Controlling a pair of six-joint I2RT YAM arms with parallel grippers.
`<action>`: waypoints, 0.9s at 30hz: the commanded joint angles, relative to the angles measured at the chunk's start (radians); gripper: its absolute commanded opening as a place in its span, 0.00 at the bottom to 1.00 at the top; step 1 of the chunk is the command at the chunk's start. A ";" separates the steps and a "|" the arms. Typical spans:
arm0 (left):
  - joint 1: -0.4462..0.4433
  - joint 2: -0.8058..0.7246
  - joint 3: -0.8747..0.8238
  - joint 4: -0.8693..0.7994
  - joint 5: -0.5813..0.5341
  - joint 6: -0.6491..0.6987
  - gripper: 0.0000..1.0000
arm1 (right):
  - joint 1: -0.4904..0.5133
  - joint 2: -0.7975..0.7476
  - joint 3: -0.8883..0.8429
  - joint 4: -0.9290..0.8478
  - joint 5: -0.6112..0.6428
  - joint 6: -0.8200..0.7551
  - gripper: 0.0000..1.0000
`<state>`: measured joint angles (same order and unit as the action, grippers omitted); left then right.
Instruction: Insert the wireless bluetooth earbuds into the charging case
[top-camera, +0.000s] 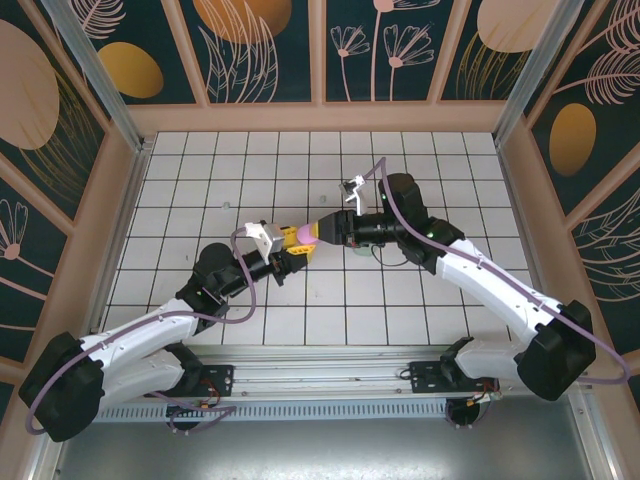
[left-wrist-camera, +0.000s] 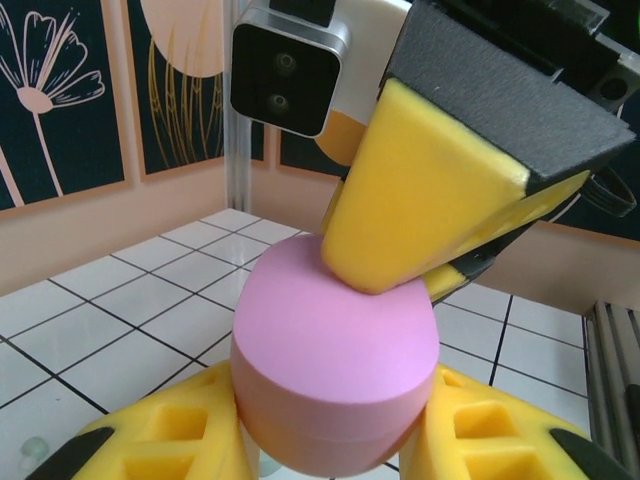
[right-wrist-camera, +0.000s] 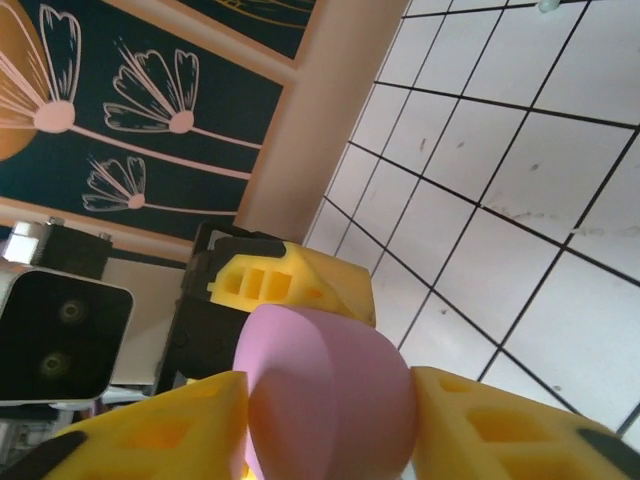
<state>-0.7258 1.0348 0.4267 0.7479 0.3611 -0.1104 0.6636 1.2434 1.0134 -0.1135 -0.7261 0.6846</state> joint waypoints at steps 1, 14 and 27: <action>-0.004 -0.014 0.011 0.057 0.015 -0.014 0.09 | -0.006 0.011 -0.031 0.082 -0.057 0.046 0.30; -0.004 -0.143 -0.022 -0.096 -0.250 0.016 0.64 | -0.077 0.059 -0.024 0.050 0.033 0.083 0.16; -0.003 -0.339 0.030 -0.610 -0.706 -0.001 0.84 | -0.065 0.503 0.165 0.043 0.086 -0.038 0.15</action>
<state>-0.7315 0.7170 0.4194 0.3065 -0.1963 -0.0929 0.5713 1.6783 1.0904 -0.0696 -0.6559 0.7044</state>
